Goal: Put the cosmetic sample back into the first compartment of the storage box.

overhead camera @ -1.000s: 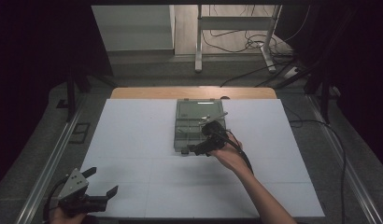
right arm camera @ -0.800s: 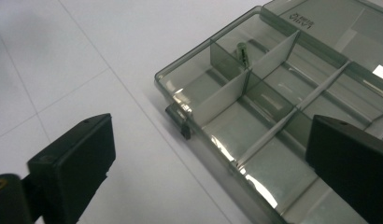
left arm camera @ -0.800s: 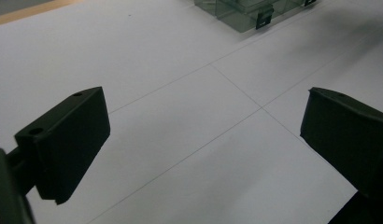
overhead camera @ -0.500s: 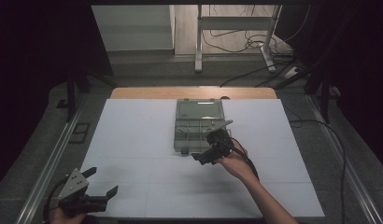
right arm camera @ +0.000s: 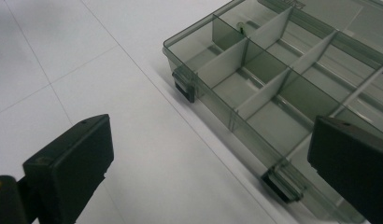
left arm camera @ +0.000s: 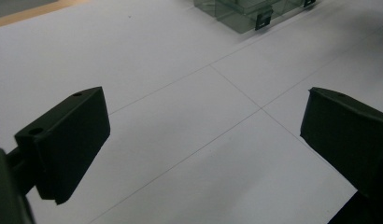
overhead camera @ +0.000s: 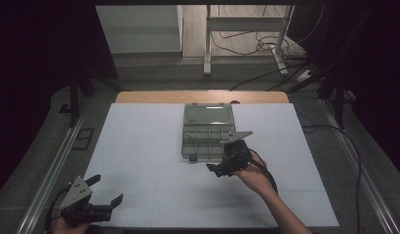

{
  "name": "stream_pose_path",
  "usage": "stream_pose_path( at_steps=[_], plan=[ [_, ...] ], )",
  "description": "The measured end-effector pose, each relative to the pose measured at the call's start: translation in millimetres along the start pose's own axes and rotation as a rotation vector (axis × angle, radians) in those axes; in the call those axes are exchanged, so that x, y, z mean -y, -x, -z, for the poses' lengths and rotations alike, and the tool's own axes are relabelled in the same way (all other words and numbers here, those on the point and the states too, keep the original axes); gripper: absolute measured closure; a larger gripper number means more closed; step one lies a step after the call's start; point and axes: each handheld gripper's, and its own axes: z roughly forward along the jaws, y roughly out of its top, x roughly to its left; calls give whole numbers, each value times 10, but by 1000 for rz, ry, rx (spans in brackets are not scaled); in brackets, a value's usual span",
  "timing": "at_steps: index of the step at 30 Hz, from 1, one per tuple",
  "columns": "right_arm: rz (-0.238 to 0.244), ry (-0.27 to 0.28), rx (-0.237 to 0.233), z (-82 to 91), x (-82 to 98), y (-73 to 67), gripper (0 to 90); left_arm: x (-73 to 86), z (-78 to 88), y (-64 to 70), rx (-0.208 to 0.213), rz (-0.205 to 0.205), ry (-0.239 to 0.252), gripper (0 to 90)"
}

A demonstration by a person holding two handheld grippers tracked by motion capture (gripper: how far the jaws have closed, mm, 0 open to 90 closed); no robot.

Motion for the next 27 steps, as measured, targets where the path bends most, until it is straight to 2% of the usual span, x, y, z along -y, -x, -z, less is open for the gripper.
stream_pose_path(
  at_steps=[3,22,27],
  plan=[
    [-18,19,5,56,55,1,3,1,1,1,0,-1,1,19],
    [-41,49,33,375,314,-7,2,3,1,3,0,1,0,19],
    [-48,55,51,478,431,-2,3,2,1,2,-2,0,0,19]
  ],
)
